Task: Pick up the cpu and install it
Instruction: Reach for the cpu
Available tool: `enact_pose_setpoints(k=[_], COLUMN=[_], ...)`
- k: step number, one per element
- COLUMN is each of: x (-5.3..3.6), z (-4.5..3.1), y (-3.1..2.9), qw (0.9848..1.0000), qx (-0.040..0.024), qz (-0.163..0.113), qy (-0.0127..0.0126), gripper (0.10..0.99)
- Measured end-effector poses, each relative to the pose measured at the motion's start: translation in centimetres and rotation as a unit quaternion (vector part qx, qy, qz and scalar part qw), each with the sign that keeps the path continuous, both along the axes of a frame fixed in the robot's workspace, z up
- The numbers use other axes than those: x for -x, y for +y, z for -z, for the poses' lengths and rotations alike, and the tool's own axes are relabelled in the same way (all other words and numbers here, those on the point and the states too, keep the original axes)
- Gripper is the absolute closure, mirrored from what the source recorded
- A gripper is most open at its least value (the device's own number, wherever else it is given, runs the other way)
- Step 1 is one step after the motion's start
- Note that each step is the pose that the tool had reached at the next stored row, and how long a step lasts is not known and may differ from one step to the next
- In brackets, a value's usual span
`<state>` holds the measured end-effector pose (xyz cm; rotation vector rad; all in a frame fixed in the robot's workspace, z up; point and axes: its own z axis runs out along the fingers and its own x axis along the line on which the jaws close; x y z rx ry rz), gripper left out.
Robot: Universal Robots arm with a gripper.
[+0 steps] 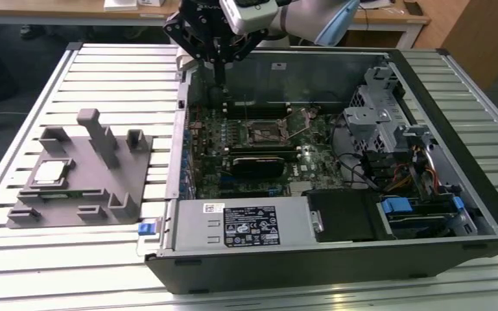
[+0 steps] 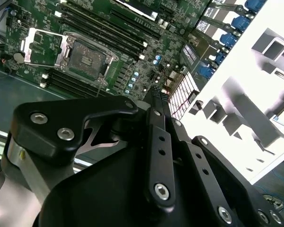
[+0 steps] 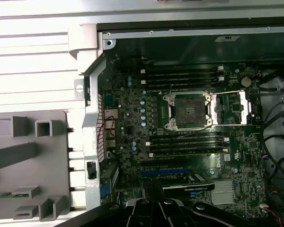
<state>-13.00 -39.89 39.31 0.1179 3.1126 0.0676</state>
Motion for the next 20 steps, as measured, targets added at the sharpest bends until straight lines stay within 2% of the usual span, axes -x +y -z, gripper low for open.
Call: enact_pose_setpoints(k=[20], x=[0.47], z=[0.01], y=[0.00], qw=[1.0000], qx=[0.0000], qz=[0.000], qy=[0.0000], gripper=[0.980])
